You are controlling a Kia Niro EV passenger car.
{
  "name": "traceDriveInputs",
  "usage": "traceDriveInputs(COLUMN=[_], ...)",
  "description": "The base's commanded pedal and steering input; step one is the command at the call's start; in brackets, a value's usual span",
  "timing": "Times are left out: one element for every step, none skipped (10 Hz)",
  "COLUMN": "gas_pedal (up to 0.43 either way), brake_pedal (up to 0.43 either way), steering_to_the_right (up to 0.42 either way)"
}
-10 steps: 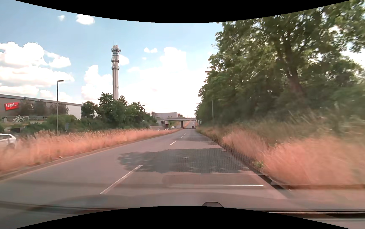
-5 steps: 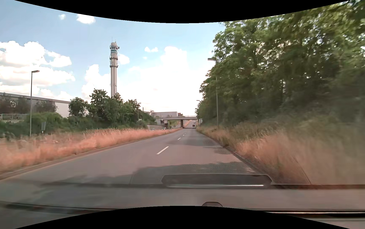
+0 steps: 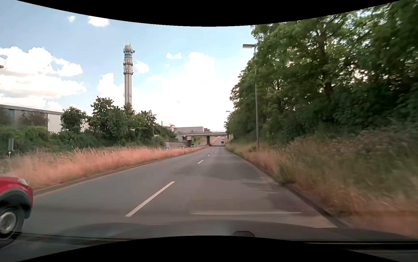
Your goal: Follow the waypoints while adhering to traffic rules and regulations
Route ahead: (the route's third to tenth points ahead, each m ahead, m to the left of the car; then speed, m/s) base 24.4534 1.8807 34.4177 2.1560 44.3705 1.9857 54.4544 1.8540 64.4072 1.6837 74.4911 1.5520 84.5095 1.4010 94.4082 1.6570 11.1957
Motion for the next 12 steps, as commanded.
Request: traceDriveInputs(gas_pedal=[0.039,0.039,0.039,0.039,0.039,0.039,0.039,0.039,0.039,0.039,0.039,0.039], brake_pedal=[0.000,0.000,0.000,0.000,0.000,0.000,0.000,0.000,0.000,0.000,0.000,0.000], steering_to_the_right=[-0.007,-0.007,-0.007,-0.007,-0.007,-0.007,-0.007,-0.007,-0.007,-0.007,-0.007,-0.007])
